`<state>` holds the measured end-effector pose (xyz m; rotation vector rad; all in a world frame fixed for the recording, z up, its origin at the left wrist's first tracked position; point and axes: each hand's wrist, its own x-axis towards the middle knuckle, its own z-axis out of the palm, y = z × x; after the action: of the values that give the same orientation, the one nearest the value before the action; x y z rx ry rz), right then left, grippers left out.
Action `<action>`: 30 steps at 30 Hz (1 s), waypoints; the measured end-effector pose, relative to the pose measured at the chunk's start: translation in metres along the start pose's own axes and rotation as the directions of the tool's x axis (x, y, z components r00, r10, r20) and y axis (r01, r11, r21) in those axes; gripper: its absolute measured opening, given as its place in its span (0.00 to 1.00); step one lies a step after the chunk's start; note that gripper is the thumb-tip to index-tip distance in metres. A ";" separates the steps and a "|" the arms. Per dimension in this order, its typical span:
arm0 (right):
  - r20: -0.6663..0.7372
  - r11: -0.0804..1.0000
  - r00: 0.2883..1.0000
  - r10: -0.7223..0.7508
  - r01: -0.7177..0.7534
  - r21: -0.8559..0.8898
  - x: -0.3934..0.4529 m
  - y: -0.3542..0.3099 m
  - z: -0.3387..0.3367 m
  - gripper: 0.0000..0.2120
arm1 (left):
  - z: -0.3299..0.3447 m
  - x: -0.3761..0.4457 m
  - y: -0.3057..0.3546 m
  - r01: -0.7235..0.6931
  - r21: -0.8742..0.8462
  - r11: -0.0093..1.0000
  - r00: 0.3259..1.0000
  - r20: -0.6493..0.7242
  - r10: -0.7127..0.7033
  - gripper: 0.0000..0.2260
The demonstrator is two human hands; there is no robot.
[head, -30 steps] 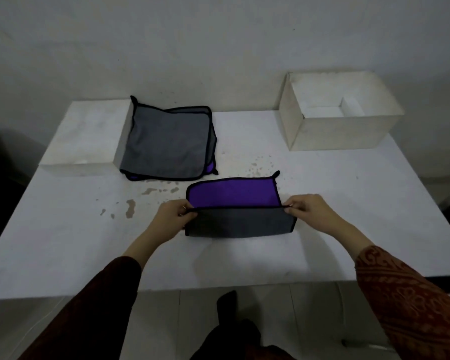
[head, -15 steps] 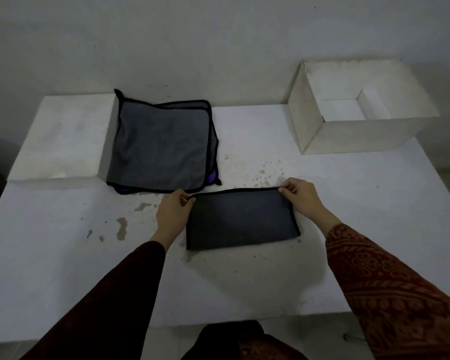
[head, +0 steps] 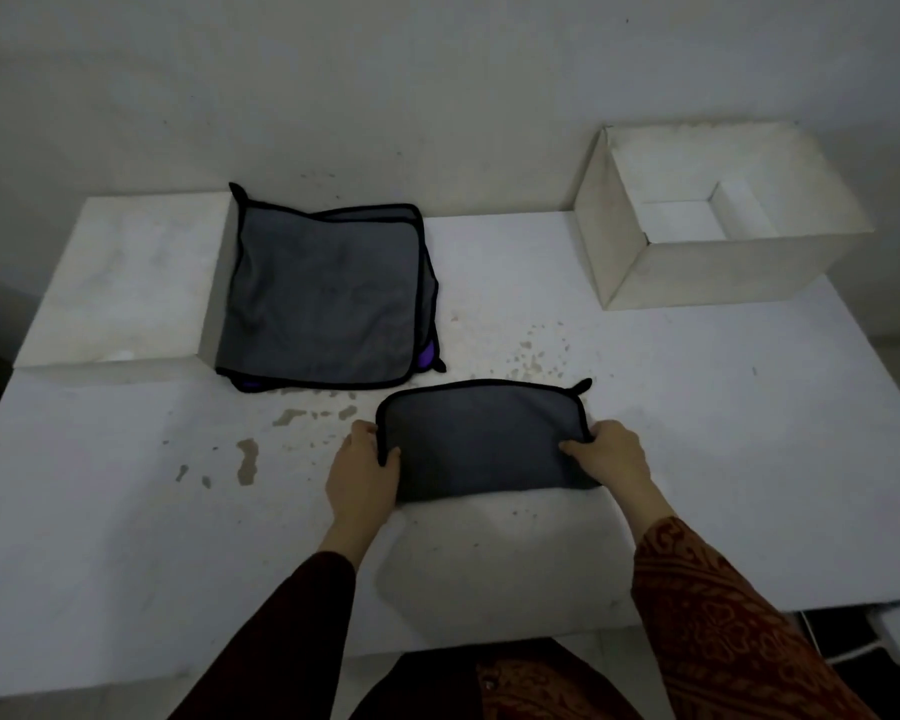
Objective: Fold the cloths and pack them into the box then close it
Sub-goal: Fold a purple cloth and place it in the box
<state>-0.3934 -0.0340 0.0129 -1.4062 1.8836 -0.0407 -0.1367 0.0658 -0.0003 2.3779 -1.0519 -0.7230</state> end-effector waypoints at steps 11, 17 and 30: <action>0.052 0.962 0.996 -0.071 0.055 0.266 -0.008 -0.008 -0.010 0.10 | -0.009 0.006 0.011 0.121 0.022 0.992 0.985 0.120 -0.123 0.11; 0.148 0.686 0.988 -0.047 -0.075 0.724 -0.011 -0.003 -0.012 0.12 | -0.012 -0.002 0.008 0.067 -0.170 0.983 0.997 0.049 -0.059 0.06; 0.203 0.848 0.850 -0.486 0.402 0.346 -0.060 -0.109 0.083 0.23 | -0.011 -0.002 -0.005 0.087 -0.360 0.929 0.995 0.082 -0.062 0.11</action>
<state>-0.2513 0.0064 0.0364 -1.5226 1.2228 -0.3191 -0.1290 0.0726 0.0057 2.0926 -0.7759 -0.9444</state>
